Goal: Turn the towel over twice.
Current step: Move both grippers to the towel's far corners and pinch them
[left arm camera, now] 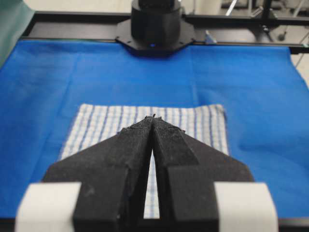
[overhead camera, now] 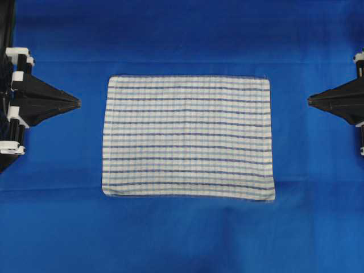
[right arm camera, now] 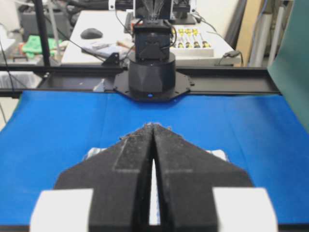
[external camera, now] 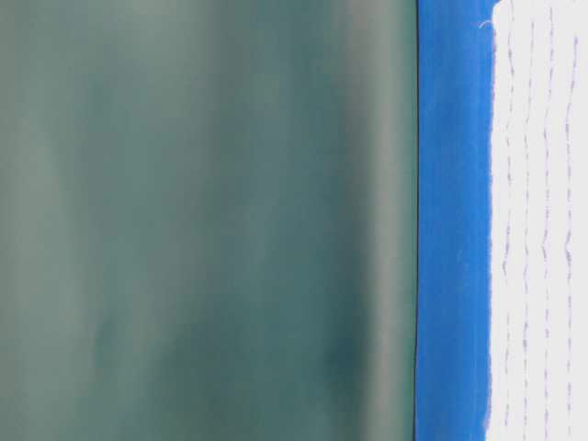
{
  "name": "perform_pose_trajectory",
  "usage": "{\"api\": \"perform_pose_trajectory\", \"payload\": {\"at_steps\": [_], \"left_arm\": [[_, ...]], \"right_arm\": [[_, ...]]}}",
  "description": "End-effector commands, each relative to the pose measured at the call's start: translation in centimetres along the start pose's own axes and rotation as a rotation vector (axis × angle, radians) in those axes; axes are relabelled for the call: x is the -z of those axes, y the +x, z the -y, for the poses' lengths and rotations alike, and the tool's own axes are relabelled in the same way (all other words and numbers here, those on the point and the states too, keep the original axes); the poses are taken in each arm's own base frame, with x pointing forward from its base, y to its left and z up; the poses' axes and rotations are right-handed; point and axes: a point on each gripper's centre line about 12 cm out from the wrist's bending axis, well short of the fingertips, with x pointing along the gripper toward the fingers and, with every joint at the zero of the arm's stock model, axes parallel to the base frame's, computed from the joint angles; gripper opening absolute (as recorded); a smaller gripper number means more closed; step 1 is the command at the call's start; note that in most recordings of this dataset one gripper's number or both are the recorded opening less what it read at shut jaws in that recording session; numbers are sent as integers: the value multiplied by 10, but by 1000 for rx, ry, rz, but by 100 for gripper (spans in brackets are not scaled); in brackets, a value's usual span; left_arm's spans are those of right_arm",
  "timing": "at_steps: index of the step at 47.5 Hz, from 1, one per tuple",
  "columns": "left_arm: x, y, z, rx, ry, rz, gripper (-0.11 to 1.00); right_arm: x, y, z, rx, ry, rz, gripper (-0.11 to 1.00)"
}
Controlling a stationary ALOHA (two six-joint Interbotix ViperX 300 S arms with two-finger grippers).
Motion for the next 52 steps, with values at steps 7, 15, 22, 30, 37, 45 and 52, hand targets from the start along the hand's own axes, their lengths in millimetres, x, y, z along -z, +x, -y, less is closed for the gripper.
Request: {"api": "perform_pose_trajectory", "payload": {"at_steps": [7, 15, 22, 30, 37, 45, 52], "left_arm": [[-4, 6, -3, -15, -5, -11, 0], [8, 9, -16, -78, 1, -63, 0], [23, 14, -30, -140, -2, -131, 1], [46, 19, -42, -193, -10, -218, 1], [66, 25, -51, -221, -18, -288, 31], [96, 30, -64, -269, -32, -387, 80], [127, 29, -77, -318, -51, -471, 85]], "right_arm": [[-6, 7, 4, 20, 11, -49, 0], [6, 13, 19, 91, 15, -168, 0], [26, 18, 41, 189, 34, -252, 0], [57, 28, 63, 274, 67, -382, 1], [91, 36, 81, 335, 101, -514, 3], [127, 42, 98, 387, 138, -641, 51], [150, 50, 106, 400, 154, -706, 62]]}}
